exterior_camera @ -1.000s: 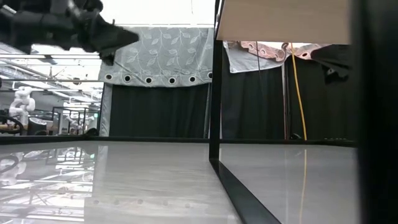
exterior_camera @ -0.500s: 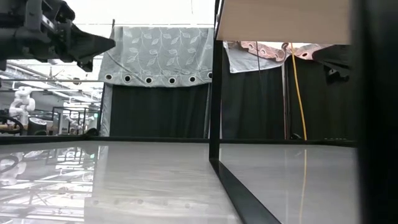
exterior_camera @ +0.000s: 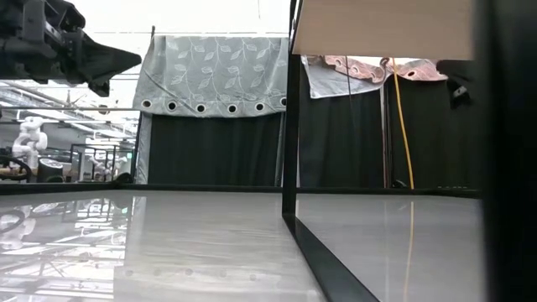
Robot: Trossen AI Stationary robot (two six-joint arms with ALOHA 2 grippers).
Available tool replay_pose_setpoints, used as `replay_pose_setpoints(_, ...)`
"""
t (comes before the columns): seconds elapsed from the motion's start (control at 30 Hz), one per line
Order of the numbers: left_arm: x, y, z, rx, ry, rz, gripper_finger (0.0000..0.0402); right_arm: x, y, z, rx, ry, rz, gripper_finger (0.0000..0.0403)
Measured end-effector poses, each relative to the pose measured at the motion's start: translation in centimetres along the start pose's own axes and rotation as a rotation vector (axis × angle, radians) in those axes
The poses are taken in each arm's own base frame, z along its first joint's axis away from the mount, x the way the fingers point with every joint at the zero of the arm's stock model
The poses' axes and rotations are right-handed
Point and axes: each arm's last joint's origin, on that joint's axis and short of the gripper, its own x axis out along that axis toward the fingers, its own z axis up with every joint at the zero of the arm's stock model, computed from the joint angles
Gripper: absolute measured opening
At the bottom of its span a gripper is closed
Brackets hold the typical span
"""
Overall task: Stack canned seafood by type on shelf
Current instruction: Return to Home Position
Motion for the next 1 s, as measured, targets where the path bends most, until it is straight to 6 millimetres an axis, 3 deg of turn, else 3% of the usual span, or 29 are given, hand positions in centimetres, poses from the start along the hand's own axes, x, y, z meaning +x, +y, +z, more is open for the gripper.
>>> replay_pose_setpoints(0.6,-0.4,0.1,0.0,-0.048,-0.007,0.018,0.0,-0.1,-1.9,0.3,-0.114,-0.005,-0.006,0.0)
replay_pose_setpoints(1.0,-0.4,0.1,-0.2,-0.052,0.01,0.004,0.0,-0.1,-2.0,0.3,-0.004,-0.007,-0.032,0.0)
